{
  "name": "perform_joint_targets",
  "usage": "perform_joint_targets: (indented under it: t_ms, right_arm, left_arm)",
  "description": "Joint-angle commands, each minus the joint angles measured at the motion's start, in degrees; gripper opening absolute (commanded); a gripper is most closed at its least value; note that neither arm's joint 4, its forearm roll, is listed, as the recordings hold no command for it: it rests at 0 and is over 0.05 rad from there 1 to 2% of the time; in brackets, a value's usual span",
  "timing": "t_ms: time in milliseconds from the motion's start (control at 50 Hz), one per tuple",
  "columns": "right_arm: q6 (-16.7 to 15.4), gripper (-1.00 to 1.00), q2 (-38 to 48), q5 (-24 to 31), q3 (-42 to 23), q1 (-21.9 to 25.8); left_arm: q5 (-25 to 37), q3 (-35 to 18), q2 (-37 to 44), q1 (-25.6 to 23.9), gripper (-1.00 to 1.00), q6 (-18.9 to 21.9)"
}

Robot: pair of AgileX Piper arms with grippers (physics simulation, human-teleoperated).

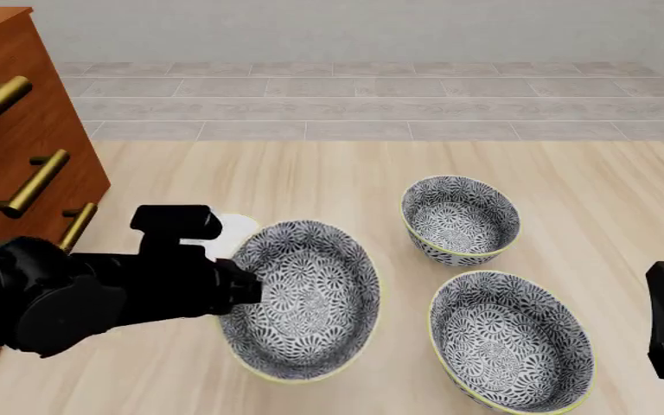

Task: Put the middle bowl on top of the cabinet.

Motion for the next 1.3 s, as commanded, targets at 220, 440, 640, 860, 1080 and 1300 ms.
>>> perform_joint_targets:
  t_ms: [220, 440, 640, 860, 1080, 1300]
  right_arm:
    - [-0.09, 1.0, -0.36, 0.36, 0.0, 0.1]
    - [-0.09, 1.0, -0.68, 0.7, 0.0, 0.06]
    - [-0.08, 1.0, -0.55, 0.55, 0.0, 0.09]
    - [-0.11, 1.0, -0.36, 0.26, -0.02, 0.16]
    - [-0.14, 1.0, -0.61, 0.42, -0.04, 0.1]
    - [-0.28, 1.0, -0.36, 0.3, -0.02, 0.19]
  left_arm:
    - [6.6, 0.56, -13.09, 1.24, -1.0, -0.21]
    - [6.81, -2.4, -12.6, 2.61, -1.0, 0.91]
    - [9.66, -4.44, -15.39, 4.3, -1.0, 1.39]
    - [14.26, -6.86, -18.61, 6.33, -1.0, 0.55]
    - [17.57, -10.99, -19.67, 10.3, -1.0, 1.1]
    - [20.83, -12.16, -21.47, 12.13, -1.0, -0.75]
